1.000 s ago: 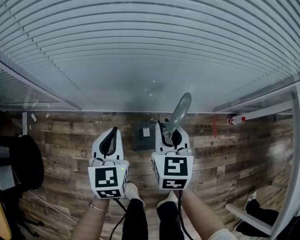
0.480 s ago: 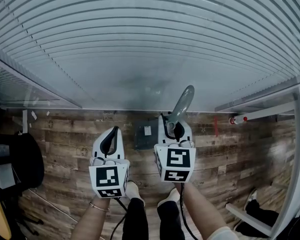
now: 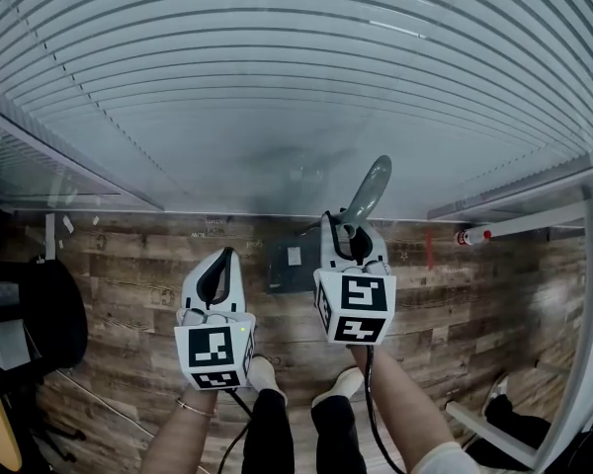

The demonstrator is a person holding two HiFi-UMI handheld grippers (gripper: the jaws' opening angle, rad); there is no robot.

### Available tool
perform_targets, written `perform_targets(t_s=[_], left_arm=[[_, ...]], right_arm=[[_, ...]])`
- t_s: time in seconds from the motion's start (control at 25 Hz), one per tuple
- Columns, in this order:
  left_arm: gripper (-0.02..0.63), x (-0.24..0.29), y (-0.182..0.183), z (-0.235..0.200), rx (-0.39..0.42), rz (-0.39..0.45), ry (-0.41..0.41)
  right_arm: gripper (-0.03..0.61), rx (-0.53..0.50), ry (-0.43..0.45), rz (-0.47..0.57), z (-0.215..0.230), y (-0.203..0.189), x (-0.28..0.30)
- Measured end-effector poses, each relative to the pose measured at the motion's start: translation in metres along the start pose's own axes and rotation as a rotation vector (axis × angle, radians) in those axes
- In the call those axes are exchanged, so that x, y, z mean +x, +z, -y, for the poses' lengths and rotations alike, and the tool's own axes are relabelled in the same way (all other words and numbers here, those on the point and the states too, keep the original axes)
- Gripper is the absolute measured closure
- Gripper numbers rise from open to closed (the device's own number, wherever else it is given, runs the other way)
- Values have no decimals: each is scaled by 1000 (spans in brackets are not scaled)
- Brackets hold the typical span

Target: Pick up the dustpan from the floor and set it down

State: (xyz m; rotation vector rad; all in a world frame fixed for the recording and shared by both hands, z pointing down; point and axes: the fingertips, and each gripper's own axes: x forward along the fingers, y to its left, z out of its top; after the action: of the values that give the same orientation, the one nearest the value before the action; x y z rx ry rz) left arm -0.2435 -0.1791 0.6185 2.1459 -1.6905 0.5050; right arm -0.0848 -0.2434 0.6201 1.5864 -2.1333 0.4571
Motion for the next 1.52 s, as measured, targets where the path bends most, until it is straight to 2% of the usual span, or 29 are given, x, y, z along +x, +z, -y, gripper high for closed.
perform_targets(t_s=[0.4,1.0,1.32,1.52], left_arm=[[595,0,-1,-3,-8,-1,12],[595,-4,8,4,-15,16,32],[595,-35,30,10,4,40,63],[595,-59,52,16,26,61,99]], right_arm=[[477,-17,8,16,7,7,8],[477,-31,24,21,12,3,-9],[477,-21,41,11,18,1,-52],[477,-32,55,40,26,13,-88]])
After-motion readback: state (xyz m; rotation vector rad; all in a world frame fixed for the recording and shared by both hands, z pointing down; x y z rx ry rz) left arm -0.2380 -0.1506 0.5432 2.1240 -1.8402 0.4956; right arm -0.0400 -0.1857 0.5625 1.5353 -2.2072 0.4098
